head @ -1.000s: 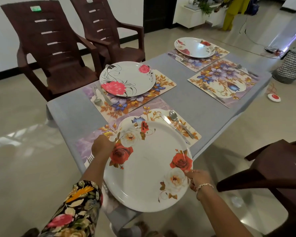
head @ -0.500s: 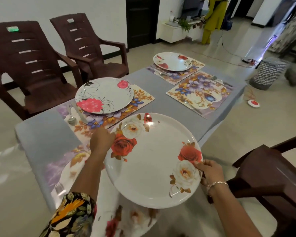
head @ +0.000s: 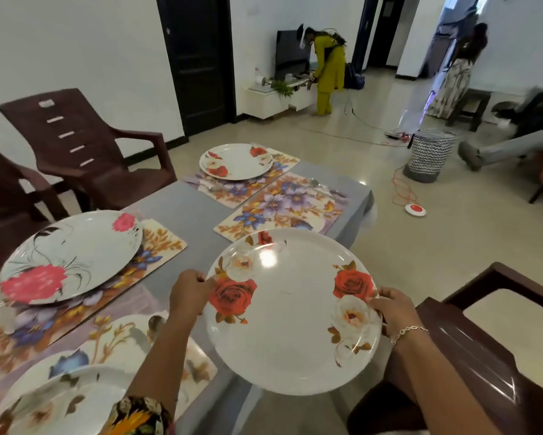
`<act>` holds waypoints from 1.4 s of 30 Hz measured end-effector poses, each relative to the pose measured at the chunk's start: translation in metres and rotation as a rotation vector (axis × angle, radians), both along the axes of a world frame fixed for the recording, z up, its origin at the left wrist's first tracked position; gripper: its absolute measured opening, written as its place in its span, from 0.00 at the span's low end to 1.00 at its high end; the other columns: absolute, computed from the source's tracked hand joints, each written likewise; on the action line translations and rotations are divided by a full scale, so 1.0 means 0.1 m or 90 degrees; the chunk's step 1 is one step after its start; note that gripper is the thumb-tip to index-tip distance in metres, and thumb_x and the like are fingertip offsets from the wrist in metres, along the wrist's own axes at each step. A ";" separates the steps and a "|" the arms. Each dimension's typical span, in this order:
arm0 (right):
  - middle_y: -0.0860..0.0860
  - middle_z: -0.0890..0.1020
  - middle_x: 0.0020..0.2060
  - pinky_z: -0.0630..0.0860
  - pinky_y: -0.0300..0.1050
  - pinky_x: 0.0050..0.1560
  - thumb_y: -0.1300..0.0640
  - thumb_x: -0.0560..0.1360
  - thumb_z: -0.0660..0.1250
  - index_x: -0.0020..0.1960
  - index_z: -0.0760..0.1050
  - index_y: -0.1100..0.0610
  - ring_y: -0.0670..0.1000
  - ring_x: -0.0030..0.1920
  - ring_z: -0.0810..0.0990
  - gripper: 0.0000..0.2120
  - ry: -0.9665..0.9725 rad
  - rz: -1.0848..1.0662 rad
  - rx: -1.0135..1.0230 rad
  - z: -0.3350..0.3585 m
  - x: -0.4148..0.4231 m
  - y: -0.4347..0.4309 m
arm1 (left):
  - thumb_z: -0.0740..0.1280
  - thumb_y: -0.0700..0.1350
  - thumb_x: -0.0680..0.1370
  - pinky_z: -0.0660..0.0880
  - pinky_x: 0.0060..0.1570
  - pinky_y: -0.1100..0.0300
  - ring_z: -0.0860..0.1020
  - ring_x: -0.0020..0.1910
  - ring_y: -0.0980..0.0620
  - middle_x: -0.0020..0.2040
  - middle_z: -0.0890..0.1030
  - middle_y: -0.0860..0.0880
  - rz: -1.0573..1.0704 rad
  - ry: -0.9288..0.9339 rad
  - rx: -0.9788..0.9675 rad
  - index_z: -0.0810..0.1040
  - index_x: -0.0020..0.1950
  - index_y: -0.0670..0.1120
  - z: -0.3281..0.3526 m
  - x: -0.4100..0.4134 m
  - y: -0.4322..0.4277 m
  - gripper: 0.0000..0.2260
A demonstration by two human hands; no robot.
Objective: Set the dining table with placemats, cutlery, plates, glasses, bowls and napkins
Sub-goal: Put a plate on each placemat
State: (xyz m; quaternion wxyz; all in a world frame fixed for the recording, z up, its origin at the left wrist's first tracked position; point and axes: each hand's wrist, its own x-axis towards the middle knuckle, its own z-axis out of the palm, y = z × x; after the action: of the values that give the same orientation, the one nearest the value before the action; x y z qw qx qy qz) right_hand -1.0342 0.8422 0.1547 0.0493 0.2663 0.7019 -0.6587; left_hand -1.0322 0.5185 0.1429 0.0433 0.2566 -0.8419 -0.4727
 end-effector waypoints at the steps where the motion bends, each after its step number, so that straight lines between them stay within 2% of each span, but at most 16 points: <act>1: 0.56 0.76 0.32 0.71 0.33 0.18 0.75 0.71 0.62 0.49 0.73 0.65 0.53 0.29 0.74 0.10 -0.005 -0.002 0.004 -0.02 -0.15 0.05 | 0.71 0.43 0.73 0.66 0.34 0.56 0.68 0.30 0.47 0.27 0.68 0.46 0.003 0.000 0.003 0.64 0.28 0.45 -0.01 -0.12 0.05 0.19; 4: 0.57 0.76 0.30 0.71 0.34 0.18 0.74 0.70 0.63 0.45 0.74 0.64 0.51 0.24 0.75 0.08 -0.021 0.009 0.017 -0.11 -0.66 0.17 | 0.70 0.43 0.74 0.68 0.32 0.59 0.71 0.30 0.46 0.29 0.72 0.44 0.013 -0.016 0.021 0.67 0.30 0.43 -0.06 -0.55 0.16 0.16; 7: 0.57 0.76 0.30 0.72 0.36 0.21 0.74 0.70 0.62 0.40 0.73 0.61 0.53 0.28 0.73 0.09 -0.036 0.033 0.041 -0.22 -1.22 0.22 | 0.69 0.43 0.74 0.71 0.31 0.60 0.74 0.32 0.45 0.32 0.74 0.42 0.026 -0.024 0.051 0.68 0.33 0.43 -0.15 -1.03 0.22 0.14; 11: 0.58 0.76 0.30 0.73 0.43 0.32 0.74 0.71 0.63 0.40 0.73 0.62 0.54 0.30 0.73 0.09 -0.073 0.069 0.078 -0.28 -1.93 0.28 | 0.68 0.40 0.74 0.71 0.32 0.58 0.73 0.32 0.45 0.32 0.74 0.43 0.047 -0.052 0.063 0.67 0.32 0.43 -0.26 -1.65 0.26 0.13; 13: 0.59 0.77 0.32 0.74 0.44 0.33 0.73 0.71 0.63 0.41 0.73 0.62 0.55 0.32 0.74 0.08 -0.088 0.100 0.090 -0.29 -2.26 0.33 | 0.67 0.39 0.73 0.74 0.33 0.54 0.74 0.33 0.45 0.33 0.75 0.42 0.049 -0.075 0.075 0.67 0.32 0.44 -0.31 -1.94 0.28 0.13; 15: 0.59 0.77 0.33 0.74 0.44 0.33 0.72 0.71 0.64 0.42 0.73 0.62 0.55 0.33 0.75 0.07 -0.096 0.109 0.107 -0.34 -2.56 0.36 | 0.66 0.39 0.73 0.78 0.38 0.49 0.76 0.36 0.44 0.34 0.76 0.42 0.039 -0.100 0.071 0.68 0.33 0.43 -0.33 -2.21 0.31 0.11; 18: 0.58 0.76 0.30 0.72 0.45 0.35 0.71 0.71 0.66 0.39 0.74 0.62 0.55 0.31 0.73 0.06 -0.114 0.108 0.137 -0.44 -2.90 0.41 | 0.64 0.37 0.74 0.74 0.39 0.53 0.75 0.37 0.43 0.31 0.73 0.44 0.041 -0.138 0.052 0.68 0.32 0.42 -0.38 -2.50 0.40 0.11; 20: 0.58 0.76 0.29 0.71 0.44 0.35 0.70 0.71 0.67 0.39 0.74 0.63 0.54 0.31 0.72 0.05 -0.127 0.128 0.143 -0.47 -3.11 0.43 | 0.64 0.37 0.74 0.67 0.35 0.58 0.76 0.39 0.40 0.33 0.74 0.41 0.045 -0.142 0.066 0.72 0.35 0.38 -0.37 -2.63 0.47 0.08; 21: 0.58 0.76 0.29 0.71 0.44 0.35 0.70 0.71 0.67 0.39 0.74 0.63 0.54 0.31 0.72 0.05 -0.132 0.140 0.141 -0.48 -3.21 0.45 | 0.65 0.39 0.73 0.65 0.33 0.59 0.78 0.42 0.38 0.36 0.76 0.39 0.040 -0.139 0.075 0.75 0.41 0.37 -0.37 -2.69 0.50 0.05; 22: 0.58 0.76 0.30 0.72 0.44 0.34 0.71 0.71 0.66 0.38 0.74 0.63 0.54 0.30 0.73 0.06 -0.138 0.150 0.141 -0.51 -3.31 0.48 | 0.65 0.43 0.71 0.65 0.33 0.60 0.79 0.45 0.38 0.39 0.78 0.41 0.037 -0.134 0.087 0.77 0.45 0.39 -0.41 -2.76 0.51 0.08; 25: 0.58 0.77 0.30 0.74 0.43 0.33 0.73 0.71 0.65 0.38 0.75 0.64 0.55 0.31 0.74 0.07 -0.158 0.181 0.151 -0.55 -3.56 0.53 | 0.64 0.48 0.65 0.70 0.39 0.57 0.80 0.49 0.42 0.44 0.79 0.45 0.030 -0.163 0.073 0.75 0.48 0.44 -0.52 -2.89 0.54 0.15; 27: 0.57 0.76 0.28 0.74 0.41 0.30 0.76 0.69 0.63 0.35 0.74 0.63 0.55 0.29 0.73 0.10 -0.161 0.206 0.155 -0.55 -3.73 0.54 | 0.66 0.44 0.71 0.72 0.46 0.54 0.78 0.52 0.41 0.51 0.79 0.41 0.053 -0.183 0.049 0.75 0.55 0.40 -0.50 -2.96 0.59 0.14; 29: 0.58 0.76 0.30 0.74 0.42 0.33 0.77 0.69 0.62 0.37 0.74 0.64 0.55 0.30 0.73 0.10 -0.169 0.226 0.164 -0.60 -3.87 0.56 | 0.65 0.39 0.75 0.72 0.51 0.53 0.77 0.55 0.40 0.56 0.77 0.37 0.075 -0.195 0.024 0.74 0.58 0.36 -0.50 -3.03 0.63 0.13; 34: 0.60 0.80 0.35 0.77 0.49 0.39 0.74 0.71 0.63 0.42 0.75 0.65 0.58 0.34 0.77 0.06 -0.169 0.274 0.177 -0.69 -4.08 0.57 | 0.64 0.38 0.76 0.72 0.52 0.51 0.76 0.55 0.38 0.56 0.77 0.36 0.108 -0.219 -0.023 0.74 0.58 0.35 -0.56 -3.15 0.67 0.12; 39: 0.59 0.80 0.36 0.76 0.45 0.32 0.72 0.73 0.62 0.43 0.74 0.64 0.57 0.35 0.78 0.05 -0.166 0.298 0.191 -0.79 -4.18 0.61 | 0.64 0.37 0.76 0.71 0.50 0.50 0.76 0.53 0.37 0.54 0.77 0.33 0.129 -0.232 -0.049 0.73 0.51 0.34 -0.65 -3.19 0.76 0.07; 42: 0.60 0.80 0.36 0.76 0.46 0.33 0.74 0.72 0.63 0.42 0.74 0.64 0.58 0.35 0.78 0.06 -0.164 0.306 0.190 -0.83 -4.19 0.62 | 0.62 0.37 0.76 0.73 0.48 0.51 0.77 0.52 0.37 0.53 0.78 0.35 0.146 -0.251 -0.057 0.74 0.55 0.34 -0.68 -3.21 0.76 0.10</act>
State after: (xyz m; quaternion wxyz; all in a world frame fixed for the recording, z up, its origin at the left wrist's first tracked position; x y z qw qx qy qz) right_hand -1.4531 0.9046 0.0714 0.2525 0.1786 0.8216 -0.4788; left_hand -1.3528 0.5948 0.0746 -0.0570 0.4356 -0.8196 -0.3677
